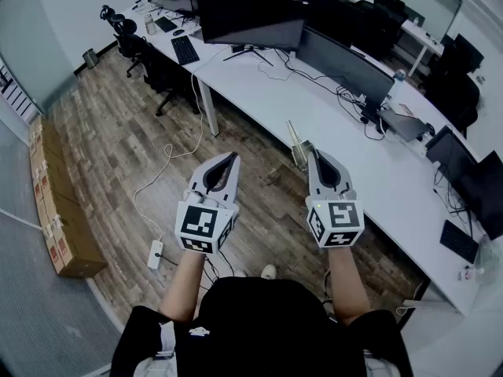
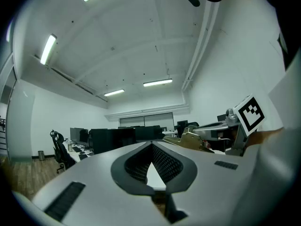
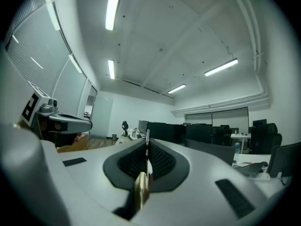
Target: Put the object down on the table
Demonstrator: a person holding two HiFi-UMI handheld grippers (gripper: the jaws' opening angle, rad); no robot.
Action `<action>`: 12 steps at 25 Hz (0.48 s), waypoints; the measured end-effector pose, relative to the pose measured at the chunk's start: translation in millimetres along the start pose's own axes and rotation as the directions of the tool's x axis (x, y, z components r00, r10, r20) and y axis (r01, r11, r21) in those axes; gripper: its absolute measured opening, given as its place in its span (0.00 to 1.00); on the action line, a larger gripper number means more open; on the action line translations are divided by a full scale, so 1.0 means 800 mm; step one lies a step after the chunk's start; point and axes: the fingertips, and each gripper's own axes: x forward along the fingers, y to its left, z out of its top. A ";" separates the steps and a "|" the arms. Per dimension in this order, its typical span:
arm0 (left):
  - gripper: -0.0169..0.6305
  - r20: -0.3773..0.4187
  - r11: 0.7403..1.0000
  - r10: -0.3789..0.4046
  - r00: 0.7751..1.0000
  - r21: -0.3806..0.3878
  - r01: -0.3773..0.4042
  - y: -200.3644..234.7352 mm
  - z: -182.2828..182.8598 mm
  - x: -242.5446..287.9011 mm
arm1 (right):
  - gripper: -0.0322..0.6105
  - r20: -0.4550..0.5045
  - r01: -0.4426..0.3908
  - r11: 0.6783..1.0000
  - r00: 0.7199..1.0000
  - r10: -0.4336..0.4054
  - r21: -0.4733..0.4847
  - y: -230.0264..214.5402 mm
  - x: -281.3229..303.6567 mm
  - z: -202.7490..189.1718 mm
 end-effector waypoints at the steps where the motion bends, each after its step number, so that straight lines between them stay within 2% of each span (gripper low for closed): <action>1: 0.05 0.001 1.000 0.000 1.000 0.000 0.000 0.000 0.001 0.000 | 0.09 0.004 -0.002 1.000 1.000 0.002 0.000 0.001 0.000 0.003; 12: 0.05 0.008 1.000 0.004 1.000 -0.013 -0.004 -0.001 0.004 0.005 | 0.09 0.016 -0.009 1.000 1.000 0.009 0.022 -0.003 -0.005 0.011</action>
